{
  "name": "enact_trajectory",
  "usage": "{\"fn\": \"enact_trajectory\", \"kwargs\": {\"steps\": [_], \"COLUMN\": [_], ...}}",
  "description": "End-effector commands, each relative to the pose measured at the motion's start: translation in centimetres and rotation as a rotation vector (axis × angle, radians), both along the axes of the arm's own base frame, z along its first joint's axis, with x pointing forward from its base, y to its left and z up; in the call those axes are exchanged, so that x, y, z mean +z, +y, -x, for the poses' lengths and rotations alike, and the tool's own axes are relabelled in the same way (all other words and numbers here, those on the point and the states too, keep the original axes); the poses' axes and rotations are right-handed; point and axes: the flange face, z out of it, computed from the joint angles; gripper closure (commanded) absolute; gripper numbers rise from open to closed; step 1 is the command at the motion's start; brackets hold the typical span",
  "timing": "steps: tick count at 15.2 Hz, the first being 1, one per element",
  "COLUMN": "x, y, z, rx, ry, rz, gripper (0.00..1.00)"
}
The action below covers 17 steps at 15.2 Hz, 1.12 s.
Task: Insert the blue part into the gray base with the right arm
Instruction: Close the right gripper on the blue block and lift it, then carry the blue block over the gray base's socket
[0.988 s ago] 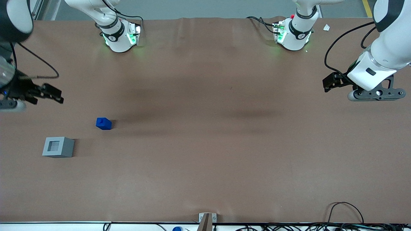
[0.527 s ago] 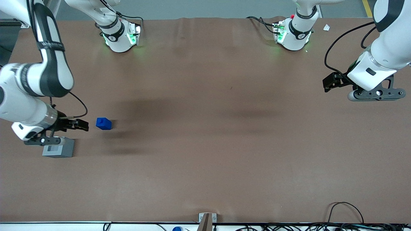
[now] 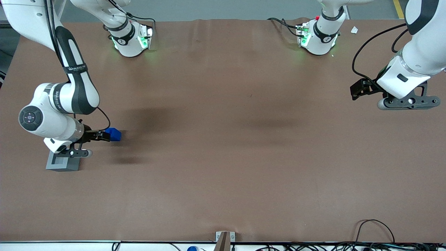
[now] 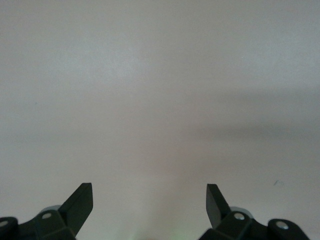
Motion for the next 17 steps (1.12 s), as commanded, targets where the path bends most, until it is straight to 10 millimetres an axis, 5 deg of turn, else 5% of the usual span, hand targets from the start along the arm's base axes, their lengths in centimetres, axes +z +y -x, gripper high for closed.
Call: {"fn": "enact_trajectory", "kwargs": {"steps": [1,5,9,14,17], "x": [-1.6,-3.3,-4.9,-4.8,-0.7], "y": [0.7,0.7,0.9,0.3,-0.5], "z": [1.3,2.7,3.7,2.9,-0.1], "rx": [0.015,0.013,0.017,0.011,-0.010], "ry": [0.029,0.055,0.026,-0.004,-0.055], "rz": [-0.010,-0.010,-0.006,-0.001,0.000], "gripper": [0.13,0.15,0.31,0.91,0.99]}}
